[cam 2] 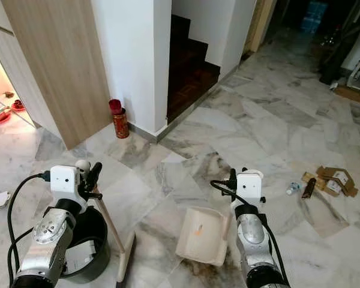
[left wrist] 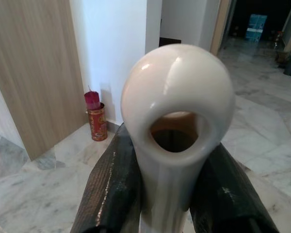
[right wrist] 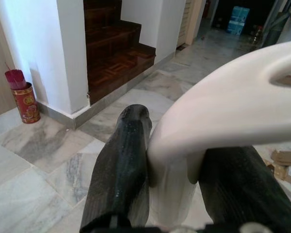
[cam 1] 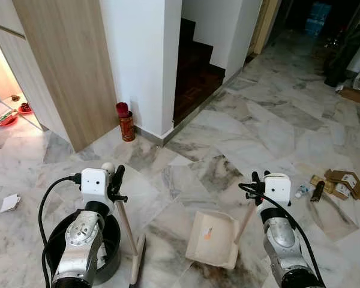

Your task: Sweep floor

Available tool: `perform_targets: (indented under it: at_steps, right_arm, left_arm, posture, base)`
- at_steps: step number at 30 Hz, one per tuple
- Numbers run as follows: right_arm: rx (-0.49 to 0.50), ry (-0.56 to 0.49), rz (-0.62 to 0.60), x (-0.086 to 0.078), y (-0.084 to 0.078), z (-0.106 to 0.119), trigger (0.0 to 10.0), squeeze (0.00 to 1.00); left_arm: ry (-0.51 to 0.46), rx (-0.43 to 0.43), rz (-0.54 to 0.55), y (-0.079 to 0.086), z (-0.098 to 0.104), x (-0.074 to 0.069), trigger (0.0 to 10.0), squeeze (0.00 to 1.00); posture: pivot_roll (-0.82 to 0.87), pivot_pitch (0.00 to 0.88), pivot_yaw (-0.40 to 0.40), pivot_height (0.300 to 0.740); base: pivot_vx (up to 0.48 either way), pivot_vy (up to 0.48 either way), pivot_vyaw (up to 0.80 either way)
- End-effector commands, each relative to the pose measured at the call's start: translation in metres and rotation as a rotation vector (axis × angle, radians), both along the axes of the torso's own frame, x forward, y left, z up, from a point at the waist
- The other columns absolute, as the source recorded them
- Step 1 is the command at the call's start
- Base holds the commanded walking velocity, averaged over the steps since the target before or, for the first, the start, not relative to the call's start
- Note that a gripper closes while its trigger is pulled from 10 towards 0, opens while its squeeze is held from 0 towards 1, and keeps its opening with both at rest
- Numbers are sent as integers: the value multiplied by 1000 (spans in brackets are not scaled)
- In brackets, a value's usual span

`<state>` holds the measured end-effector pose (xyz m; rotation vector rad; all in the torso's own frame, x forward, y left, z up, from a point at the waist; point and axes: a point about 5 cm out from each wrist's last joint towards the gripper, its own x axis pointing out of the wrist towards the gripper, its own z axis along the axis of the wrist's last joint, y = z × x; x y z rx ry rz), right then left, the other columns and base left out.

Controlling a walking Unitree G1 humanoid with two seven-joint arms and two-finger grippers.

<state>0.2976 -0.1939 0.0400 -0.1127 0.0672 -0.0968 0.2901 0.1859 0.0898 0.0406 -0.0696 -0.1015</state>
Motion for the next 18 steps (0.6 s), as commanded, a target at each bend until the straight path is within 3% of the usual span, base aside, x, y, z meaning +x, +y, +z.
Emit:
perform_targets:
  at_steps: [1, 4, 9, 18]
  right_arm:
    - [-37, -64, -6, 9, -6, 15, 10000, 0]
    - [-51, -70, -8, 12, -8, 18, 10000, 0]
    - [37, -54, -51, 12, -9, 15, 10000, 0]
    - [71, -24, -46, 4, 5, 2, 10000, 0]
  left_arm:
    - [-60, 24, -19, -5, 11, 1, 10000, 0]
    - [-59, 28, -23, -6, 11, 1, 10000, 0]
    - [-59, 27, -27, -6, 11, 2, 10000, 0]
    - [-59, 35, -36, -4, 13, 3, 10000, 0]
  posture:
    - [93, 12, -62, 740]
    - [94, 13, -62, 740]
    - [99, 17, -61, 740]
    - [105, 13, -44, 740]
  base:
    - [0, -405, 0]
    - [0, -409, 0]
    - [0, -403, 0]
    - [0, -392, 0]
